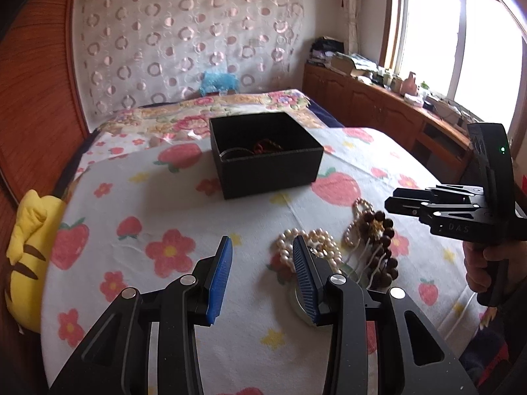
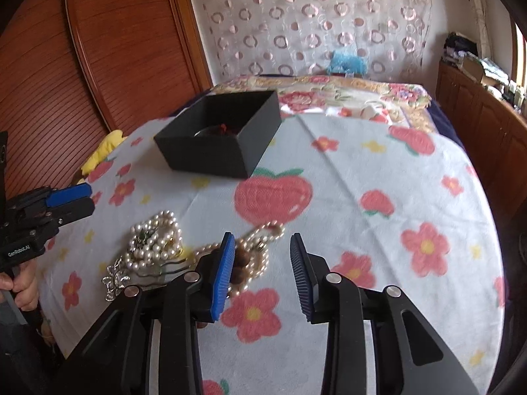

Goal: Organize jewelry
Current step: 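Move both grippers back to the pile and close the left on pearls, then lift the pearl necklace with the left gripper while the right grasps another bead bracelet, then carry the pearl necklace and bead bracelet over the black box and lower them, then open both grippers to drop the pearls and beads into the box, then move both open grippers back over the remaining jewelry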

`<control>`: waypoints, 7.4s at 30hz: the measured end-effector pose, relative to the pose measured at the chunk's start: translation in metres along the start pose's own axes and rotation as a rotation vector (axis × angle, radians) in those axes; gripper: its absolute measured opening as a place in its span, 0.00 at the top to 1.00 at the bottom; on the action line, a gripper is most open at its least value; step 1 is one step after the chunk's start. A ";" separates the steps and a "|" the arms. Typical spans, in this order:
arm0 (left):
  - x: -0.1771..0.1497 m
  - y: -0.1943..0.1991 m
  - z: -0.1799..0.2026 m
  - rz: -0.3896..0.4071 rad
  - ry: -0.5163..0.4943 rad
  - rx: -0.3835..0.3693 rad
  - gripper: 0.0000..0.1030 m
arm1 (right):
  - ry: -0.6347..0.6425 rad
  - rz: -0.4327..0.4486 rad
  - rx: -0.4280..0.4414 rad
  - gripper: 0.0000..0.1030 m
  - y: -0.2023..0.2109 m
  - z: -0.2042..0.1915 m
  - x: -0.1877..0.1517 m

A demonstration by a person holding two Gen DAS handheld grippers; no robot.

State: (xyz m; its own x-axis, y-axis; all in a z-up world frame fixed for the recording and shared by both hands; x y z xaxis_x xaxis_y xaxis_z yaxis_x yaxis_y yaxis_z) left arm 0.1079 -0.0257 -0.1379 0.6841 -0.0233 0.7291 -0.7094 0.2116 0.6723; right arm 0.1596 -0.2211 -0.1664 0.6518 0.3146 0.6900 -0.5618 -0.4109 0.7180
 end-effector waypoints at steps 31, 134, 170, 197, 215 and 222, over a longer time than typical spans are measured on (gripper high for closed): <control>0.006 -0.037 0.013 -0.100 -0.012 -0.094 0.93 | -0.006 -0.084 0.073 0.65 -0.021 -0.010 -0.014; 0.161 0.082 0.025 0.282 -0.093 -0.044 0.93 | 0.132 0.163 0.021 0.85 0.063 -0.023 0.087; 0.166 -0.053 -0.010 0.102 -0.023 -0.054 0.93 | 0.169 0.081 0.119 0.85 -0.055 -0.029 0.148; 0.060 -0.031 -0.019 0.007 0.017 -0.016 0.79 | 0.052 0.037 0.007 0.80 -0.014 0.015 0.055; 0.009 -0.017 -0.004 -0.039 0.029 -0.014 0.79 | 0.054 -0.095 0.014 0.71 -0.015 0.004 -0.020; -0.002 -0.025 -0.002 -0.065 0.029 -0.013 0.79 | 0.099 -0.080 -0.020 0.71 -0.017 -0.001 -0.021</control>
State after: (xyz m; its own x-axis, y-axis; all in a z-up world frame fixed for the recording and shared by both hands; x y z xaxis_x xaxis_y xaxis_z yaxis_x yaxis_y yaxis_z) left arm 0.1241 -0.0290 -0.1563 0.7336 -0.0088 0.6795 -0.6609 0.2235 0.7164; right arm 0.1550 -0.2201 -0.1932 0.6421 0.4294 0.6351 -0.5207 -0.3639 0.7723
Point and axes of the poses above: each gripper's, at about its wrist camera, not at the fingertips, and y roughly against the way its jaws point, z to its right, x to its top, the point moved 7 cm from there along -y, roughly the way its jaws point, and after that the axes turned 6 degrees about y, right-handed, at the moved point
